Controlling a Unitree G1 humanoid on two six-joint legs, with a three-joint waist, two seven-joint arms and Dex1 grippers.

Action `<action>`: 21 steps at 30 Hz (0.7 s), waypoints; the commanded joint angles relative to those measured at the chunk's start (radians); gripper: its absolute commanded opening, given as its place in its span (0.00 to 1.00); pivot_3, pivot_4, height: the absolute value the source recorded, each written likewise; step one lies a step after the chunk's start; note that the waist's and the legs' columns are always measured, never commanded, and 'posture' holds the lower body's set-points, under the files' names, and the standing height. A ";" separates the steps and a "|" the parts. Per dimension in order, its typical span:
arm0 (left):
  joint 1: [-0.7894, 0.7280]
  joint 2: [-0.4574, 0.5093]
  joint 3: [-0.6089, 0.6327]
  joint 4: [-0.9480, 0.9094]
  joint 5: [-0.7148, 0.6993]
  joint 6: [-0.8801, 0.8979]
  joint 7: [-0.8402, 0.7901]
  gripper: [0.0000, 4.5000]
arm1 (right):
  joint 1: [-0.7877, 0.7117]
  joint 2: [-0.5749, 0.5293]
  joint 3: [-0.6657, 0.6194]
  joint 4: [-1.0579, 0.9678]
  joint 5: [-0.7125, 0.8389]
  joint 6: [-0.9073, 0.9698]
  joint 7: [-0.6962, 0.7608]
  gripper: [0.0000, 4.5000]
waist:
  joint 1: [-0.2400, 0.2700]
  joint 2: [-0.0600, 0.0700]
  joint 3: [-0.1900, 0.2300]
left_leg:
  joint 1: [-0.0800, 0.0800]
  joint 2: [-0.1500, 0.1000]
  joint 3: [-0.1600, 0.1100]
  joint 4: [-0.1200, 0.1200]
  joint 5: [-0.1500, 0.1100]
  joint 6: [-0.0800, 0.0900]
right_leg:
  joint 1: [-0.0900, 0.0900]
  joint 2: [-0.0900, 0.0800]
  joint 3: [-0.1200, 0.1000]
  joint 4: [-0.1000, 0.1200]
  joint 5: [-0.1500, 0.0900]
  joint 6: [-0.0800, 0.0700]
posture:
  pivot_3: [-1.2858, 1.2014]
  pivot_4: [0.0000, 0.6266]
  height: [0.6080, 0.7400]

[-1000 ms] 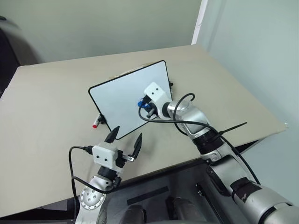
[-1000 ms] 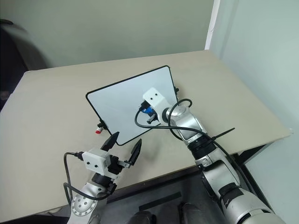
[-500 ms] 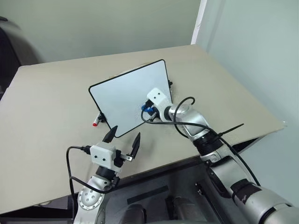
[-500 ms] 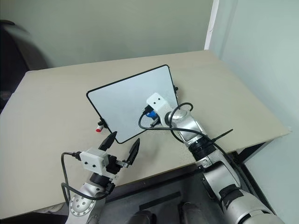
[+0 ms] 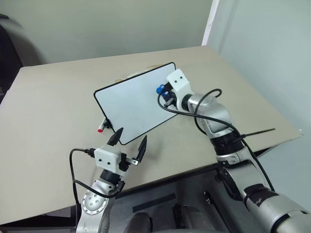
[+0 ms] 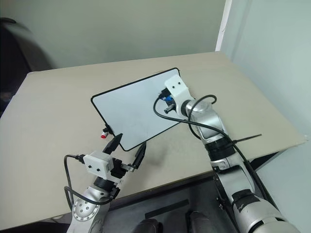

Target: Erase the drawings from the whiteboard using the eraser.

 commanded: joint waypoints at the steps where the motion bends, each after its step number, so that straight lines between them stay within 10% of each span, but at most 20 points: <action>1: -0.008 0.002 0.004 -0.009 -0.007 -0.011 -0.004 1.00 | 0.048 -0.041 -0.078 -0.165 0.047 0.125 -0.005 0.10 | 0.002 0.000 0.000 | 0.000 0.000 0.000 0.000 0.000 0.000 | 0.001 0.000 0.000 0.000 0.000 0.000 | 0.52 0.24 0.99; 14: -0.019 0.006 -0.001 0.012 -0.004 -0.009 -0.013 1.00 | 0.265 -0.143 -0.042 -0.187 0.036 0.170 -0.038 0.10 | -0.003 0.002 0.002 | 0.001 0.000 0.000 0.001 0.001 0.001 | 0.006 0.001 0.000 0.001 -0.007 0.011 | 0.52 0.24 0.99; 21: -0.031 0.021 0.024 0.031 -0.022 -0.012 -0.027 1.00 | 0.269 -0.151 -0.053 -0.170 0.042 0.141 -0.055 0.62 | -0.001 0.002 0.002 | 0.000 0.000 0.000 0.002 0.004 0.003 | 0.004 0.001 0.001 0.001 -0.007 0.012 | 0.52 0.24 0.99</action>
